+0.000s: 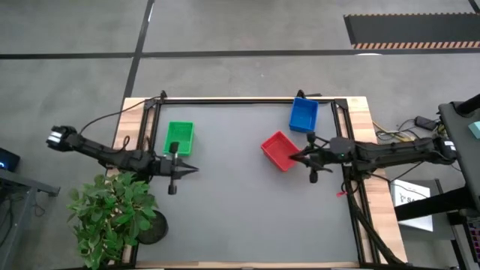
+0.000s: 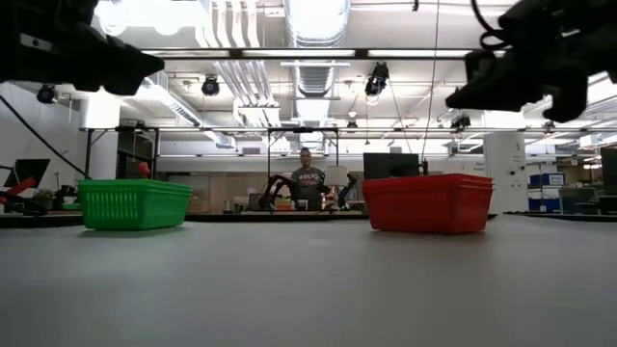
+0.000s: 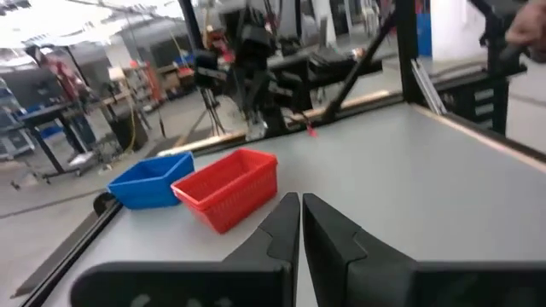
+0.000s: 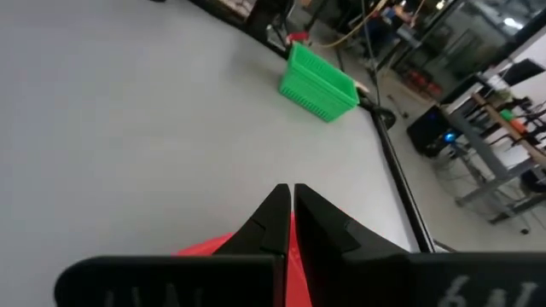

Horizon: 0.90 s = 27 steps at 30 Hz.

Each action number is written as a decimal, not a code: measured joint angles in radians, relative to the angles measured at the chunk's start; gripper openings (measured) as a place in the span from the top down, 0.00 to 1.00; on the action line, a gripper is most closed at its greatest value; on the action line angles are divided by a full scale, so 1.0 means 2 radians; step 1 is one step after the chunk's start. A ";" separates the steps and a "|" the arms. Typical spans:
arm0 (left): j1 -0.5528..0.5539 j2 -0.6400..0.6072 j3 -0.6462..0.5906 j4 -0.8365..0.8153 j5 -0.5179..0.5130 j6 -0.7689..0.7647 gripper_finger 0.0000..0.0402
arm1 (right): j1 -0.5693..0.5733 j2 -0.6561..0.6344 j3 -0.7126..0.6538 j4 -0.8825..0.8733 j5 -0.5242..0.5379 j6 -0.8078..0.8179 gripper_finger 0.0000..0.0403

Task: Stack baskets by color
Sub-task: Return to Home Position

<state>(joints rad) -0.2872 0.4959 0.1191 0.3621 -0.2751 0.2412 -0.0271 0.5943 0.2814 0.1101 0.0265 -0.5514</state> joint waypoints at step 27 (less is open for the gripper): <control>0.000 -0.059 -0.056 0.038 -0.009 -0.026 1.00 | 0.000 -0.293 -0.097 -0.135 0.013 0.027 0.97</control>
<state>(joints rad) -0.2874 0.3778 0.0074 0.4373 -0.2935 0.1899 -0.0269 0.0084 0.0877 -0.1608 0.0535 -0.4976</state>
